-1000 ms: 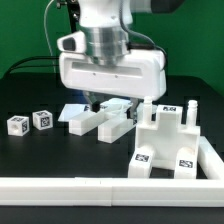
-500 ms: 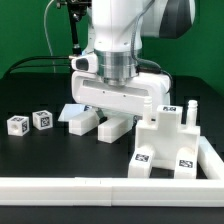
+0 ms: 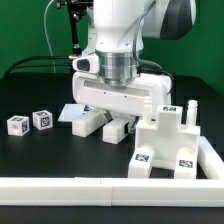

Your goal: Assemble chair

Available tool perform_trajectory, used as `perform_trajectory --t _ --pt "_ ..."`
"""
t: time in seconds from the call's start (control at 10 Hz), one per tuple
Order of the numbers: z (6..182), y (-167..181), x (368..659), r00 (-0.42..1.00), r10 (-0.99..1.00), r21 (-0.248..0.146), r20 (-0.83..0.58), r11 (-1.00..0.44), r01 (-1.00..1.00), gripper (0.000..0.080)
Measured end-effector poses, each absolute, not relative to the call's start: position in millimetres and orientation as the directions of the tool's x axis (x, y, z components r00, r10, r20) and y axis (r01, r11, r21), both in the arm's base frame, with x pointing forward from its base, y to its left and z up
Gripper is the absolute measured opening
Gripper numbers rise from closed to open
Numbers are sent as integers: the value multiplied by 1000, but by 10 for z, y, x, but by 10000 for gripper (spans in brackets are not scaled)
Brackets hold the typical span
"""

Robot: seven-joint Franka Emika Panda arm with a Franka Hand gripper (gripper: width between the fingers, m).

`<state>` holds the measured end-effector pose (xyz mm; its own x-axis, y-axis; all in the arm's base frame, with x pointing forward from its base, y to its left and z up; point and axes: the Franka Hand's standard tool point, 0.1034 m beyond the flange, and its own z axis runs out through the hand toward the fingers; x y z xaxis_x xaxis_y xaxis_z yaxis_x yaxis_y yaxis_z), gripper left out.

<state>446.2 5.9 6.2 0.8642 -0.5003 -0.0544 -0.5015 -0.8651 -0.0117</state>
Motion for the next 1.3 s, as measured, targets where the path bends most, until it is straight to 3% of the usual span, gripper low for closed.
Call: perform_trajectory --t 0.5,0.9,1.1,1.2,1.3 --pt "78 -603 5094 932 -362 -55 -27 -930 -363 282" --pt "130 -627 5381 929 -371 -67 -3 -927 -370 282" --pt "125 -603 5367 931 -365 -64 7 -929 -364 283" --pt "123 -605 5366 931 -365 -63 7 -929 -364 345" --pt "121 -606 5365 931 -365 -63 6 -929 -364 345"
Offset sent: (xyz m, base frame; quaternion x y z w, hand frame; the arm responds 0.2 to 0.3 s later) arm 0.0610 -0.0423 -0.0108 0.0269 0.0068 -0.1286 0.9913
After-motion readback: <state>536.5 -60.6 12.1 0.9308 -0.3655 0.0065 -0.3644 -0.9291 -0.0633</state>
